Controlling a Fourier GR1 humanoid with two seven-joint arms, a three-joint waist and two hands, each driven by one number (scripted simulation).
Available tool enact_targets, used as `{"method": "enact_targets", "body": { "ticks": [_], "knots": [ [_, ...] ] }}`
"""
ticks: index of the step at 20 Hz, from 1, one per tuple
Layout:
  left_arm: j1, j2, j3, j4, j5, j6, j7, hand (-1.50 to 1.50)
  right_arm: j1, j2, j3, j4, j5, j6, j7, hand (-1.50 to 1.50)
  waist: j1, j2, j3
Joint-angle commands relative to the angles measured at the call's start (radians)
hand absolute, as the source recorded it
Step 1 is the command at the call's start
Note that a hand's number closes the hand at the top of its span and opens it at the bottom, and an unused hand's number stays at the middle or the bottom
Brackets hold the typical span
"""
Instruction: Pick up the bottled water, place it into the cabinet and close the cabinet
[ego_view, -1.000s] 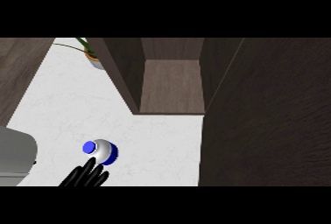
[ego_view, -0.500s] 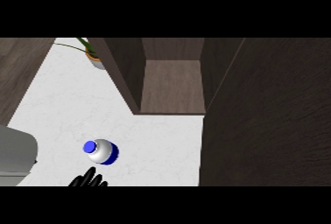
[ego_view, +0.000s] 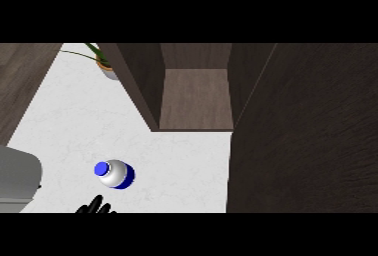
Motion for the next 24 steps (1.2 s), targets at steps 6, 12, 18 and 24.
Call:
{"method": "enact_targets", "body": {
  "ticks": [6, 12, 18, 24],
  "knots": [
    [0.054, -0.007, 0.117, -0.168, 0.043, 0.042, -0.051, -1.5, 0.12, 0.021, -0.001, -0.203, -0.145, 0.017, 0.047, -1.5, -0.008, 0.001, -0.001],
    [0.018, 0.016, 0.252, -0.035, 0.108, 0.008, -0.064, -1.5, 0.146, 0.009, -0.04, -0.235, -0.184, 0.019, 0.052, -1.5, -0.017, 0.006, -0.002],
    [-0.06, 0.04, 0.371, 0.163, 0.122, -0.056, -0.134, -1.5, 0.152, -0.008, -0.108, -0.185, -0.225, 0.068, -0.018, -1.5, -0.017, 0.008, -0.002],
    [-0.197, 0.053, 0.411, 0.341, 0.078, -0.087, -0.184, -1.5, 0.224, -0.025, -0.129, -0.175, -0.252, 0.129, -0.047, -1.5, -0.024, 0.009, -0.002]
  ]
}}
